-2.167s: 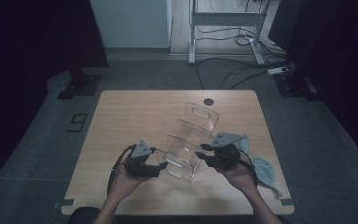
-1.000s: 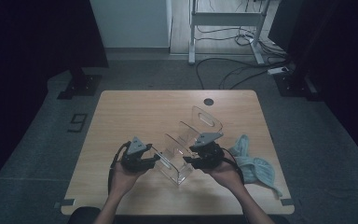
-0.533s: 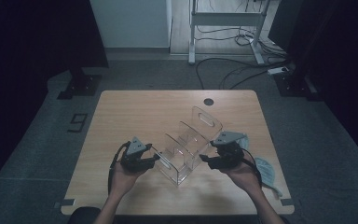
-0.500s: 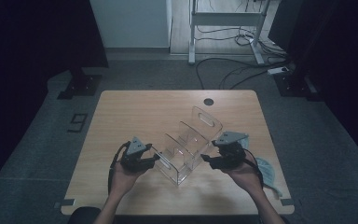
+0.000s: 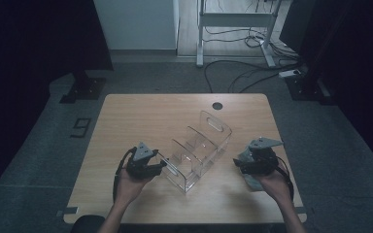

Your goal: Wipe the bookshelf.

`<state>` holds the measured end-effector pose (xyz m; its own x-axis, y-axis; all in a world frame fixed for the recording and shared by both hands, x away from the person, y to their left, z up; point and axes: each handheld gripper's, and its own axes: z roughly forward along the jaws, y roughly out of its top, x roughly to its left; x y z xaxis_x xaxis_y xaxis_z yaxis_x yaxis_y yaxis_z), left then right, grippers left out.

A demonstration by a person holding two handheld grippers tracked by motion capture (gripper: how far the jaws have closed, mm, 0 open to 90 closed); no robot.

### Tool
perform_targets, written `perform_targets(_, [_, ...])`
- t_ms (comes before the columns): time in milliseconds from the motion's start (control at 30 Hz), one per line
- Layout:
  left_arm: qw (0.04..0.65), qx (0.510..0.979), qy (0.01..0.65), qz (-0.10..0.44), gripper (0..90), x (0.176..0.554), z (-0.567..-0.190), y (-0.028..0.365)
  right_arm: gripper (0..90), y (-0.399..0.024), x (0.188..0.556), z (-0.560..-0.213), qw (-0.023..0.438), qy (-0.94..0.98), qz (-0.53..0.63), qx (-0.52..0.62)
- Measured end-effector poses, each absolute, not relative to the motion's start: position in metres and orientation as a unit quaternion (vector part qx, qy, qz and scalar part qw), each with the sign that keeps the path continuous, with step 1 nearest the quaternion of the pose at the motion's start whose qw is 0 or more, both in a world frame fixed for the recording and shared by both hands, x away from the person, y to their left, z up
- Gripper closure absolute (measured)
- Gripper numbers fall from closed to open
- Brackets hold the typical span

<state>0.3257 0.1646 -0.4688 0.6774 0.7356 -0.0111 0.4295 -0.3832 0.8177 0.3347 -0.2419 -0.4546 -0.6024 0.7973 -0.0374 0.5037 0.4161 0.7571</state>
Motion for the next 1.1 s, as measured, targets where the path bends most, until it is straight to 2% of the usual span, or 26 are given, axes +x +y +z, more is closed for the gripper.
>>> perform_targets(333, [0.415, 0.815, 0.359, 0.186, 43.1, 0.325, -0.468, 0.162, 19.2, -0.263, 0.344, -0.487, 0.201, 0.828, 0.3, 0.429])
perform_targets(600, [0.414, 0.814, 0.361, 0.191, 42.8, 0.325, -0.468, 0.161, 16.3, -0.273, 0.351, -0.513, 0.172, 0.839, 0.265, 0.443])
perform_targets(833, [0.416, 0.811, 0.364, 0.189, 43.6, 0.325, -0.469, 0.161, 35.4, -0.275, 0.353, -0.523, 0.131, 0.843, 0.268, 0.448])
perform_targets(967, [0.417, 0.811, 0.365, 0.187, 44.1, 0.325, -0.469, 0.162, 50.1, -0.275, 0.354, -0.523, 0.1, 0.836, 0.275, 0.464])
perform_targets(1100, [0.421, 0.812, 0.361, 0.184, 44.8, 0.324, -0.469, 0.162, 56.2, -0.273, 0.352, -0.519, 0.102, 0.843, 0.272, 0.452])
